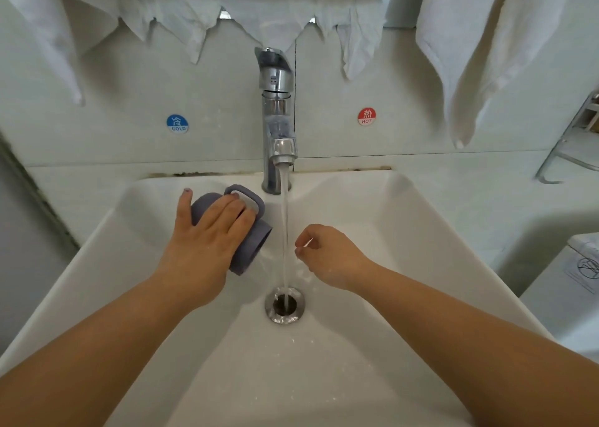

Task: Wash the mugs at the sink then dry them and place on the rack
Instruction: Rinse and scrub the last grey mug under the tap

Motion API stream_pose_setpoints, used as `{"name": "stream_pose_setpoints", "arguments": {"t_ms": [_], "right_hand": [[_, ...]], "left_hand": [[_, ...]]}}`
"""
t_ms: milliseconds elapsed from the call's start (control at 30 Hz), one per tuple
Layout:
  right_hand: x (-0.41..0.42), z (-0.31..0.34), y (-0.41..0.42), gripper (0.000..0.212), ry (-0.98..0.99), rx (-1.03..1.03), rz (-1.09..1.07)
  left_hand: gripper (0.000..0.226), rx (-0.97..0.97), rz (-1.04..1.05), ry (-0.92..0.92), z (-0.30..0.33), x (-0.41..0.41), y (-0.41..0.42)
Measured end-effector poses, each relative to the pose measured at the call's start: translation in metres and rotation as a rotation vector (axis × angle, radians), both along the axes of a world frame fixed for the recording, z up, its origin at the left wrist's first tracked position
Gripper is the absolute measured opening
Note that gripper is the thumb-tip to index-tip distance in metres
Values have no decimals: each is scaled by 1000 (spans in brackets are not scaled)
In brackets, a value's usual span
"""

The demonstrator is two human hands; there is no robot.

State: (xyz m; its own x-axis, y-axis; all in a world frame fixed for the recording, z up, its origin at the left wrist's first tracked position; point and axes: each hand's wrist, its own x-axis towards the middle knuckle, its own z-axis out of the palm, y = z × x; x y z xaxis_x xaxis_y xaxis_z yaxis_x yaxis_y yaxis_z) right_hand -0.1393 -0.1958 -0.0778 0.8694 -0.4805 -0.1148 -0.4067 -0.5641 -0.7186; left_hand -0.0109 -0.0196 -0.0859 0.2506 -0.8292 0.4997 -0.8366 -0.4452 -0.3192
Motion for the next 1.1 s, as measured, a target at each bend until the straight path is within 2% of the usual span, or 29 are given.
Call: {"name": "stream_pose_setpoints", "arguments": {"t_ms": [100,200,267,333,400,533,667,767,833,1000,1100], "right_hand": [[-2,1,0,13,6,9,-8],[-3,5,0,17,-14,71,-19],[-2,9,3,20,-57,168,-24],[-2,13,6,21,-92,245,-8],[-2,16,10,18,-102,264,27],[-5,22,13,6,-86,132,43],[-5,27,17,26,-130,50,-31],[-5,30,21,28,-121,76,-57],[-6,31,24,25,-87,143,-64],[-10,32,28,14,-45,420,-107],[-12,31,29,12,4,368,-25]], "left_hand": [[91,5,78,187,6,-6,-2],[65,-78,128,744,18,-10,-3],[65,-168,32,1166,22,-12,-3],[67,-170,-51,1375,25,-16,-4],[67,-103,-100,1404,25,-19,-6],[70,-44,-166,1470,31,-20,-5],[71,-24,-227,1552,37,-27,-5],[80,-59,-179,1582,35,-31,-9],[88,-112,-130,1532,35,-32,-10],[81,-171,-69,1315,39,-30,-7],[74,-149,-82,1306,40,-24,-5]]}}
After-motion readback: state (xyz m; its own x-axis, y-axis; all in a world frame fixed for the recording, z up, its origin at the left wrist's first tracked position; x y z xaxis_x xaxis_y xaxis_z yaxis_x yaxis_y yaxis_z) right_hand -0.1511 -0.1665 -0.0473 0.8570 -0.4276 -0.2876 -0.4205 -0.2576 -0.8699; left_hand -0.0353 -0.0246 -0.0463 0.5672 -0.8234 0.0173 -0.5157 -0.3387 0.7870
